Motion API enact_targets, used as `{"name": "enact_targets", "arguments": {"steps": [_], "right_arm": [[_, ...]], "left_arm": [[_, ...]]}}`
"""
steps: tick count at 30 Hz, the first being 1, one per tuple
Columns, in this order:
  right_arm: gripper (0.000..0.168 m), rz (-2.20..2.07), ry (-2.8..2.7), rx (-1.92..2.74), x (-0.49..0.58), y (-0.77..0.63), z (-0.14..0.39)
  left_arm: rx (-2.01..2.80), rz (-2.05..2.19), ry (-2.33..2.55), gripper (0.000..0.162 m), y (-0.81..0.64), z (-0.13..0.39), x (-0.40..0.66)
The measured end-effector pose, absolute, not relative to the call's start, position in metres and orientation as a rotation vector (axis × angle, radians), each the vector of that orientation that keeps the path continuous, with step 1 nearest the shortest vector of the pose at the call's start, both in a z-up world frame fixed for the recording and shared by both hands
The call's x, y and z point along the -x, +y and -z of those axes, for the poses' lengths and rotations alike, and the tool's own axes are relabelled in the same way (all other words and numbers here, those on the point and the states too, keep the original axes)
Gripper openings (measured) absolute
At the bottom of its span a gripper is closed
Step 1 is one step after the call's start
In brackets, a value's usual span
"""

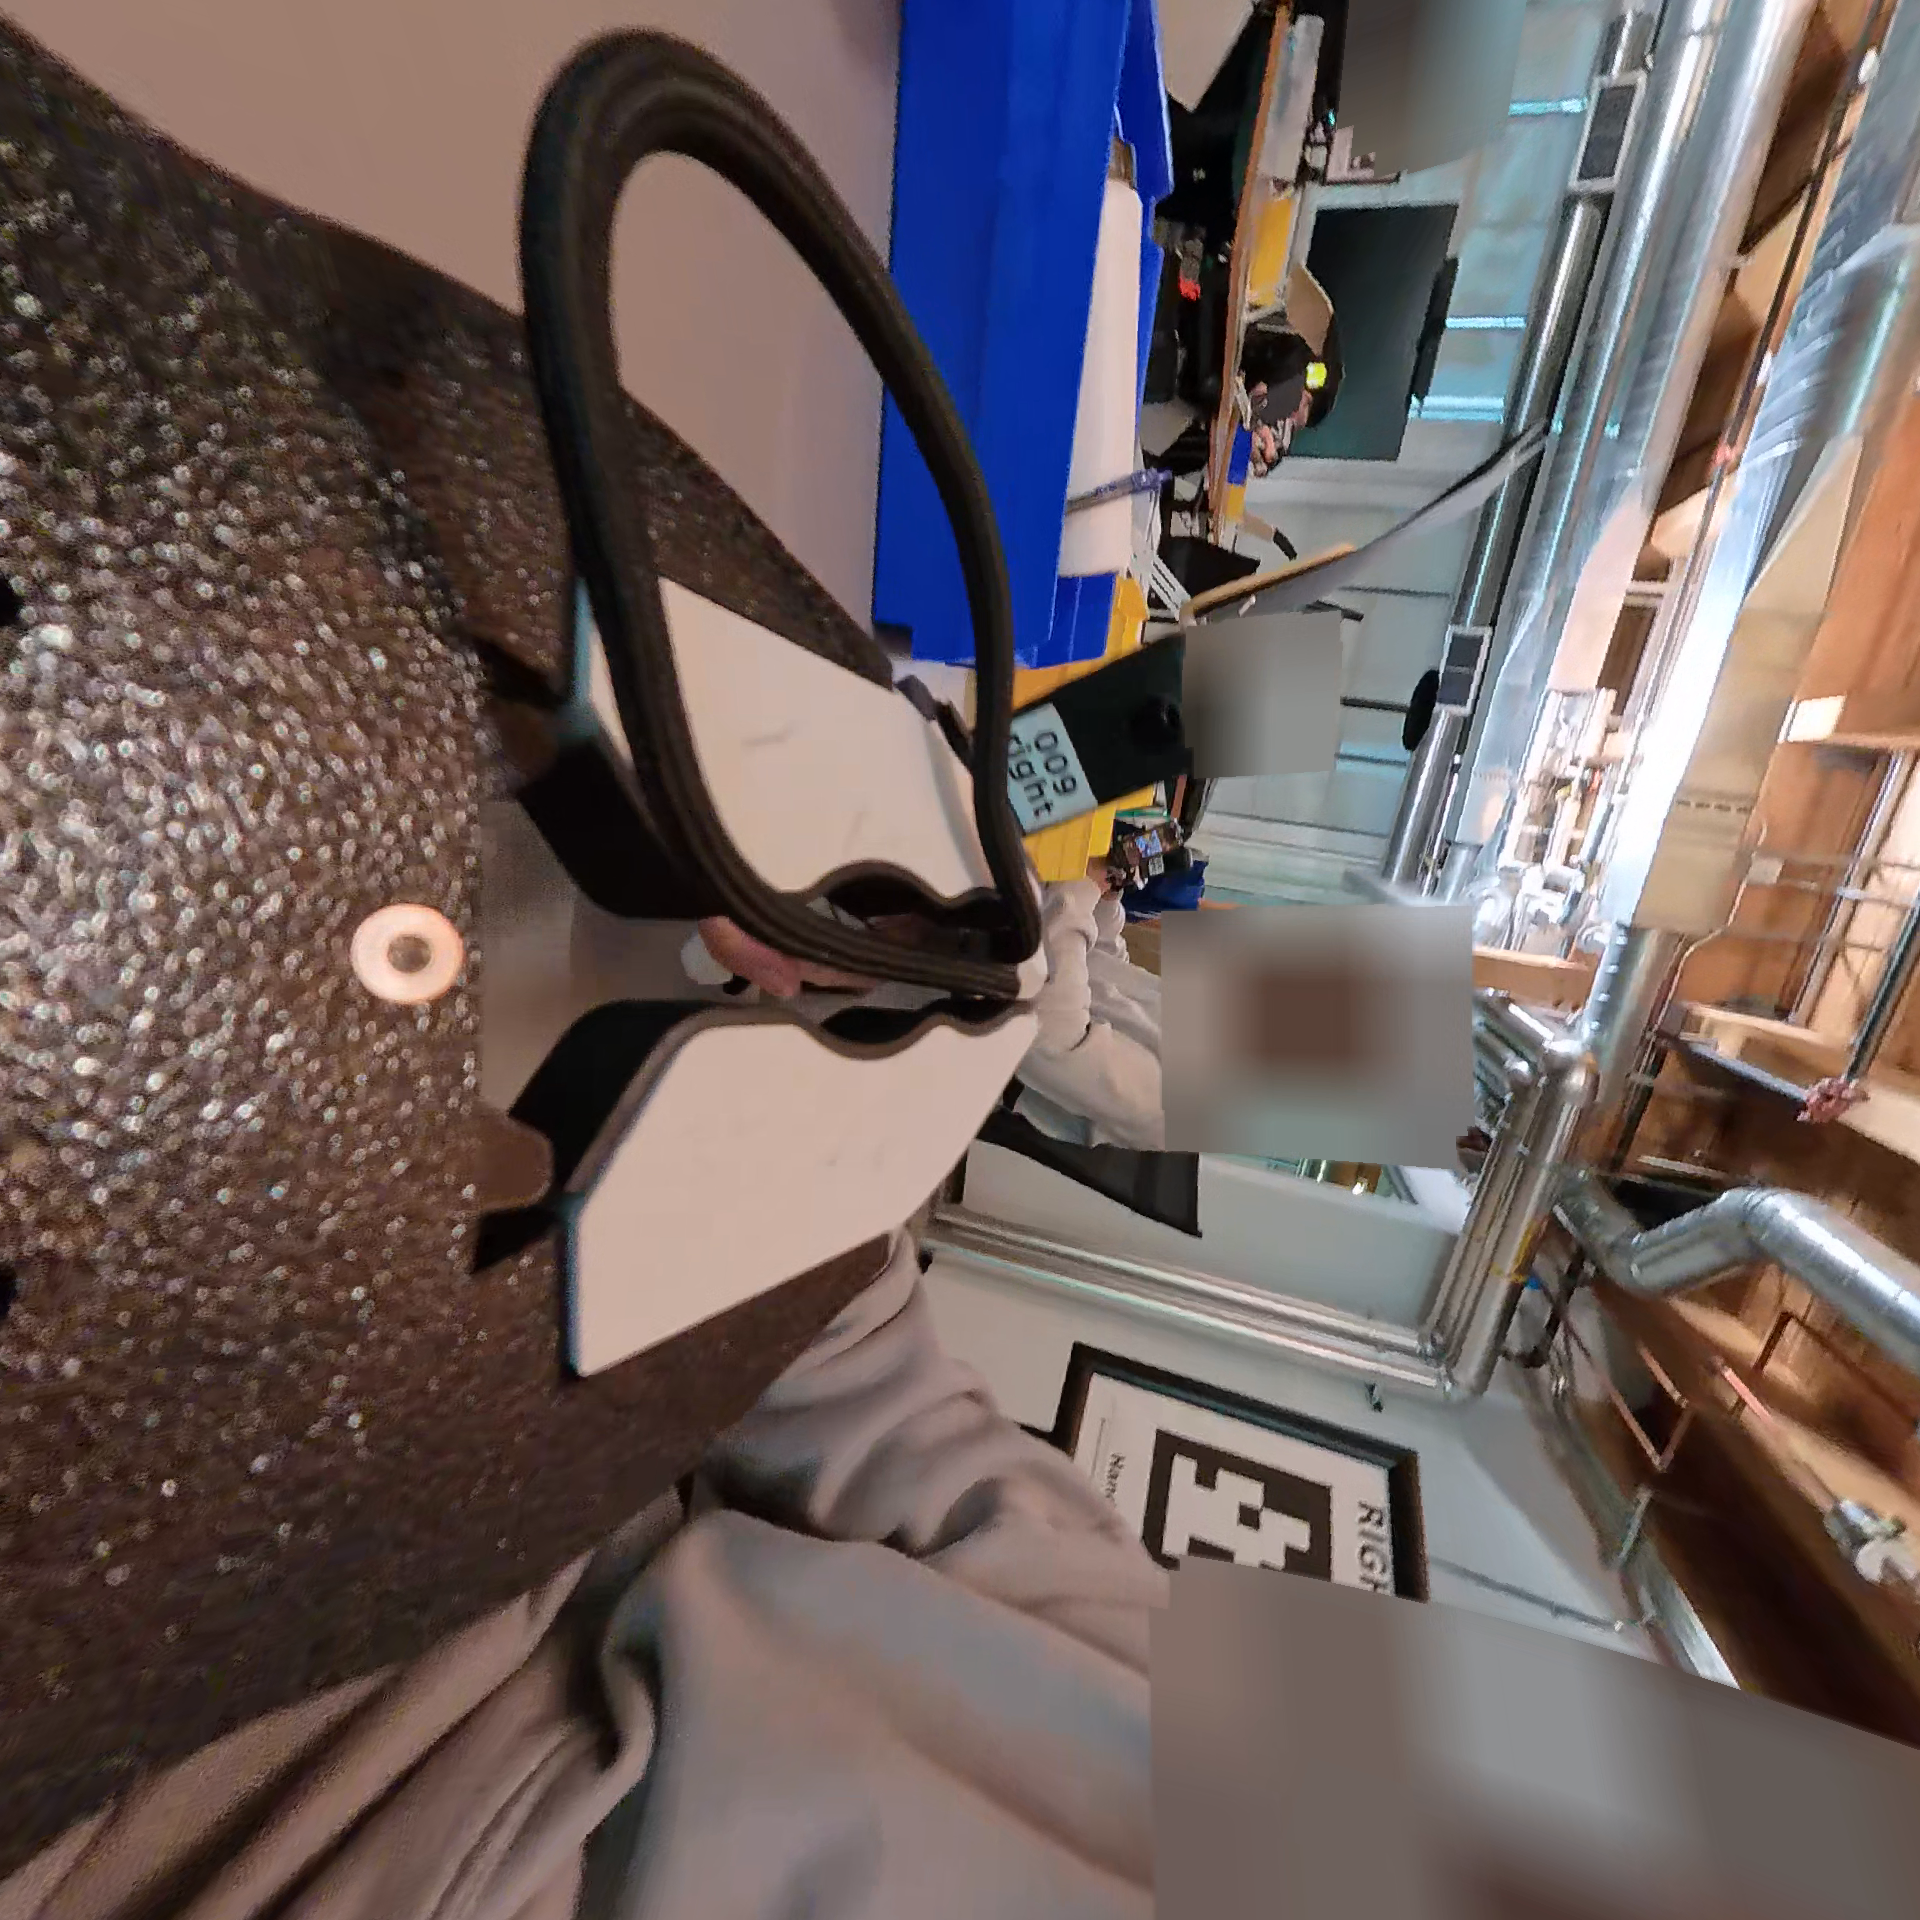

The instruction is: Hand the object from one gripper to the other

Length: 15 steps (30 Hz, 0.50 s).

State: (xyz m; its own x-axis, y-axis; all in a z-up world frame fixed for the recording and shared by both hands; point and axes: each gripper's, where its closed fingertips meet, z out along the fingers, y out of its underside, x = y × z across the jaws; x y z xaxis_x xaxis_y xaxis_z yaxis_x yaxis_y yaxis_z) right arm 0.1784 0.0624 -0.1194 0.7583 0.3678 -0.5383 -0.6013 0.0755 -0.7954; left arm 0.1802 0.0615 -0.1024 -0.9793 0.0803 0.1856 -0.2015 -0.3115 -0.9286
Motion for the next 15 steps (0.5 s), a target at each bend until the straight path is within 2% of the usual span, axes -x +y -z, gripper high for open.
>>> {"name": "enact_targets", "arguments": {"steps": [1,10,15], "right_arm": [[0.012,-0.799,0.213,1.302,-0.174,0.064,0.119],[0.009,-0.892,0.18,1.3,-0.166,0.067,0.12],[0.007,-0.484,0.231,1.365,-0.2,0.066,0.123]], "left_arm": [[-0.129,-2.405,-1.731,0.012,0.061,0.102,-0.177],[-0.057,-2.412,-1.76,0.012,0.062,0.102,-0.171],[-0.336,-2.488,-1.808,0.014,0.064,0.108,-0.201]]}}
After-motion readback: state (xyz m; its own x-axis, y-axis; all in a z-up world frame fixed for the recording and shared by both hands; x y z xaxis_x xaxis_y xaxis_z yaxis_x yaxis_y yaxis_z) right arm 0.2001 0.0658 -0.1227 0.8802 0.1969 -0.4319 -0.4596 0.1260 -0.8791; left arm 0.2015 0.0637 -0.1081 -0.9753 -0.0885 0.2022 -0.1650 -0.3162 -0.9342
